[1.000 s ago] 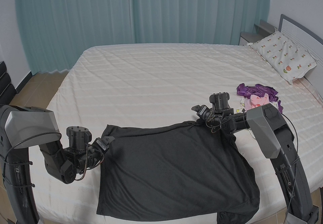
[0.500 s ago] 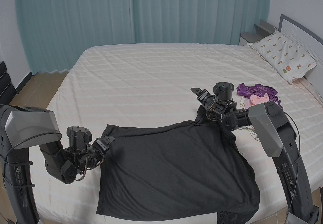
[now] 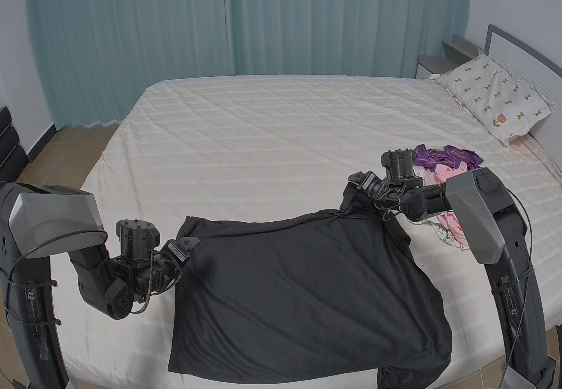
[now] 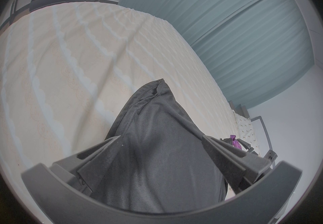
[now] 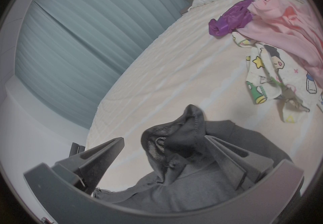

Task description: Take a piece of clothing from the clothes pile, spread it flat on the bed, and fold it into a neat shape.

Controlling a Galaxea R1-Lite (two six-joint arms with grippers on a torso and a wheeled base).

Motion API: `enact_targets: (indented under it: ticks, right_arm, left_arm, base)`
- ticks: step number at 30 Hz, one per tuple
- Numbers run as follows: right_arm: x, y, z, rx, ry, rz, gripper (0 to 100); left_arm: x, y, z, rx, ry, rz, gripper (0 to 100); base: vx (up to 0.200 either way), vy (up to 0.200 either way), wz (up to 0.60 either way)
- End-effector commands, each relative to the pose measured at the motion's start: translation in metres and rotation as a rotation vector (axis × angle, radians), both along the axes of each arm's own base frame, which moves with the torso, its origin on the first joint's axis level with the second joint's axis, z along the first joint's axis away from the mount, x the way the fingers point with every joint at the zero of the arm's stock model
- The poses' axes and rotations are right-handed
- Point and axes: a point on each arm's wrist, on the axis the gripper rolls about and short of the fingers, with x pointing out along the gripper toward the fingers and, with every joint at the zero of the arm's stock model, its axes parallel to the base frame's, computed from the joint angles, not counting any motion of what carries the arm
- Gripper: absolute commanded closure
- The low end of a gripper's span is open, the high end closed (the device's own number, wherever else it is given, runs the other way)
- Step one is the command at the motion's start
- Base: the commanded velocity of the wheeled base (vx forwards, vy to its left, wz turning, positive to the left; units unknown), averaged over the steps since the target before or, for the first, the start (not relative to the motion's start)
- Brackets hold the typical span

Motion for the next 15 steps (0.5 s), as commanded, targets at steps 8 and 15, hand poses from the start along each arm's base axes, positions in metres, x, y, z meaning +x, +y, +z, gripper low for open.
enact_targets:
  ticks: [8,15]
  right_arm:
    - [-0.007,-0.009,-0.026,-0.013,0.098,-0.014,0]
    - [0.008,0.001,-0.036,0.182,0.06,-0.084,0]
  left_arm:
    - [0.0,0.0,-0.003,0.002,0.008,0.0,0]
    - [-0.001,0.0,-0.003,0.002,0.011,-0.001,0]
  base:
    - [0.0,0.0,0.0]
    - [0.0,0.0,0.0]
